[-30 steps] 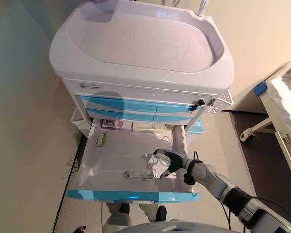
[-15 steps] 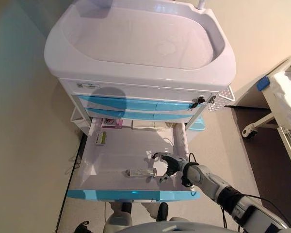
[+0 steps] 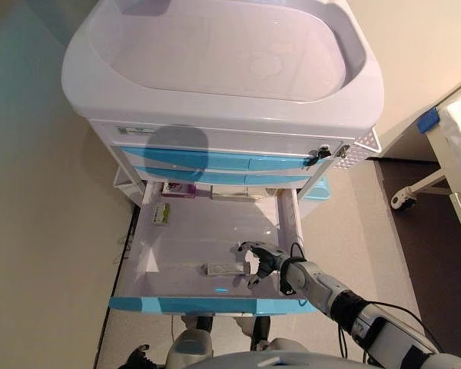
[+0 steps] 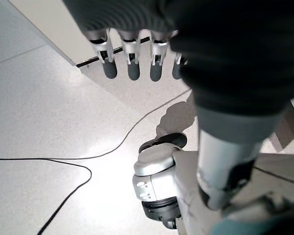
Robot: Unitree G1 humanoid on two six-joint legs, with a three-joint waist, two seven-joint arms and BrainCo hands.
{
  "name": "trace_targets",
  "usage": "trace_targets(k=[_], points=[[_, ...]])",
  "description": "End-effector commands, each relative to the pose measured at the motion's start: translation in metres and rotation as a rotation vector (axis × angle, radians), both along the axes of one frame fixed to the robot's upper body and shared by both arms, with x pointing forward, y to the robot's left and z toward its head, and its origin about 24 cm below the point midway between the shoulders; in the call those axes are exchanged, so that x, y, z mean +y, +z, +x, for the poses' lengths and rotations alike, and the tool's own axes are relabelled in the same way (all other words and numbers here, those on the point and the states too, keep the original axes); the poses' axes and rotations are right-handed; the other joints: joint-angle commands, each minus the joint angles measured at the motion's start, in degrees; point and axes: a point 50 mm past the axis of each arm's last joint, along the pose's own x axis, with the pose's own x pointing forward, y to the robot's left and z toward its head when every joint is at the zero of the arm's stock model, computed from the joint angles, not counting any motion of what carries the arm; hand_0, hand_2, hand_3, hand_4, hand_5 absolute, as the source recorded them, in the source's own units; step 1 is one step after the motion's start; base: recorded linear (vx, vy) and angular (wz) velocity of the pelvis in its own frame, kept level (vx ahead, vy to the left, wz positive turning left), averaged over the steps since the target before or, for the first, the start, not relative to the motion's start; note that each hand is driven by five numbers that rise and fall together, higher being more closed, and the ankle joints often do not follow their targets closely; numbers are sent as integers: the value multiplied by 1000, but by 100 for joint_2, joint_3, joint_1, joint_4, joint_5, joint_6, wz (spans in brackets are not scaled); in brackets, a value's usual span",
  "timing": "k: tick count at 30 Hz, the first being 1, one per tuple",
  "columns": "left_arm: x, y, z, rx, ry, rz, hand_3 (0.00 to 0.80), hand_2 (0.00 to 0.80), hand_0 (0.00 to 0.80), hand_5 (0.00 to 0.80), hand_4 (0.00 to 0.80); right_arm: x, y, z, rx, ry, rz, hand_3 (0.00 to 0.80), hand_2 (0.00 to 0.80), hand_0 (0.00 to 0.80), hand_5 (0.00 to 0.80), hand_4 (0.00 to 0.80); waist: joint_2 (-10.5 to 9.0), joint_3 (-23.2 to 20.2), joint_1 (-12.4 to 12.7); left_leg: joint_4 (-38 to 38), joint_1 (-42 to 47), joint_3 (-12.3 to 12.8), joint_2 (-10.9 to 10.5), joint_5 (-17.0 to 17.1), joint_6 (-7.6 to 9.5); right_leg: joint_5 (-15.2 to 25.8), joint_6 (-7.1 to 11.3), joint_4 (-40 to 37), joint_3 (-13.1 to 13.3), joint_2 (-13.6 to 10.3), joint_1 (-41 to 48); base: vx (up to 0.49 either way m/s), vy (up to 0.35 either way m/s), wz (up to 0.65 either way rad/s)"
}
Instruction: Open the drawer and pick up the medicine
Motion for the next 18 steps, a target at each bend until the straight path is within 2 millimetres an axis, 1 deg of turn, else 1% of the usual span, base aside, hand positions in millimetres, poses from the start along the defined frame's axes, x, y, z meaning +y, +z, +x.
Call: trace_targets(k=[1,8,12,18], points=[[-9,-2,8,-11,-8,-5,0,0,0,0,0,25,20,13,-87,50,60,0,0,0,0,0,-12,11,34,20,-368,-103,-252,79,158,17,296,670,95,-92,-425,0,0,0],[-14,-3,12,-25,-16,-9,0,0,0,0,0,26,9,7,-54,15,64,0,0,0,0,0,3,45,37,22,-373,-112,-265,77,172,30,301,692,91,-96,-445,0,0,0],[-15,-3,14,-28,-23,-7,0,0,0,0,0,30,8,7,-59,28,53,0,0,0,0,0,12,64,41,20,-391,-118,-266,82,175,35,298,692,122,-94,-473,0,0,0],[-17,-3,16,-38,-29,-7,0,0,0,0,0,30,4,5,-64,26,38,0,0,0,0,0,31,86,33,20,-409,-104,-270,87,173,55,303,680,115,-102,-489,0,0,0]])
